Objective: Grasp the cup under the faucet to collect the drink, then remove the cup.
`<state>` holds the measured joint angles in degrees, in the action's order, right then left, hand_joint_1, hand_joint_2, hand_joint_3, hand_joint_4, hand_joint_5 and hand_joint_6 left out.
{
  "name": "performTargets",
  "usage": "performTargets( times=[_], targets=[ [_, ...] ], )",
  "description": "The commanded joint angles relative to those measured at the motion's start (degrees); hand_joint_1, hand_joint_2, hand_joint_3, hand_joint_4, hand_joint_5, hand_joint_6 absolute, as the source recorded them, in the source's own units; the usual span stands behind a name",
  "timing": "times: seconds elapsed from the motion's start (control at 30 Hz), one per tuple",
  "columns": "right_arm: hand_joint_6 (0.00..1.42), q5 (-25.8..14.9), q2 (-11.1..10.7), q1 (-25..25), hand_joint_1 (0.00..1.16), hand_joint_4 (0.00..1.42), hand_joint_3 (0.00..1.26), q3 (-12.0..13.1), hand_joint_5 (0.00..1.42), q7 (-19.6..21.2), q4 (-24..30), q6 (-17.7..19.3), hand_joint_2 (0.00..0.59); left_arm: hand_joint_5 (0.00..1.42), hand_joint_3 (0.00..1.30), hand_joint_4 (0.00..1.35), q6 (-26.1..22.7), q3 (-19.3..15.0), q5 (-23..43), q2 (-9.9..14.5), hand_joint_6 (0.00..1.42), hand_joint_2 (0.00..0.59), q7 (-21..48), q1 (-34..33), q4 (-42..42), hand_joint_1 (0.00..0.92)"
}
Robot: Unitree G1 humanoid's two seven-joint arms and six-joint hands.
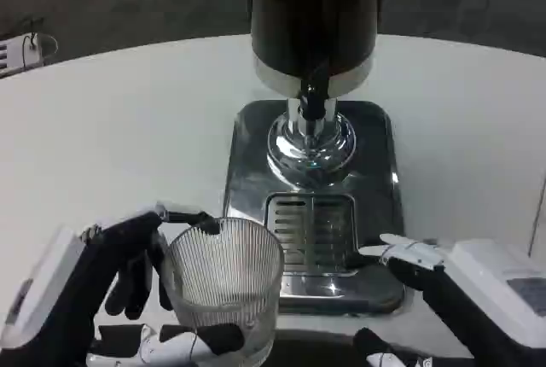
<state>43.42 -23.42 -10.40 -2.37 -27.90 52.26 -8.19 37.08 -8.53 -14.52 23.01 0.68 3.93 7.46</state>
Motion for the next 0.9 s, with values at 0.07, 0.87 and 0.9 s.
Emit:
performTargets(
  times=[0.07, 0.87, 0.9],
  targets=[
    [0.11, -0.2, -0.1, -1.4, 0.56, 0.14, 0.27, 0.3, 0.20, -0.6, 1.8, 1.0, 0.434, 1.30, 0.98, 1.08, 0.1, -1.0, 1.2, -0.3, 1.42, 0.000, 0.1, 0.9, 1.8, 0.522],
    [0.11, -0.1, 0.7, -3.2, 0.56, 0.14, 0.27, 1.5, 0.20, -0.7, 3.1, 0.8, 0.434, 1.30, 0.98, 1.08, -0.3, -0.4, -0.5, -1.5, 1.42, 0.000, -0.6, -0.8, 0.3, 0.522],
    [0.11, -0.2, 0.7, -3.2, 0.56, 0.14, 0.27, 1.7, 0.20, -0.7, 3.1, 0.8, 0.434, 1.30, 0.98, 1.08, -0.4, -0.3, -0.8, -1.6, 1.42, 0.000, -0.9, -1.4, -0.3, 0.522]
  ],
)
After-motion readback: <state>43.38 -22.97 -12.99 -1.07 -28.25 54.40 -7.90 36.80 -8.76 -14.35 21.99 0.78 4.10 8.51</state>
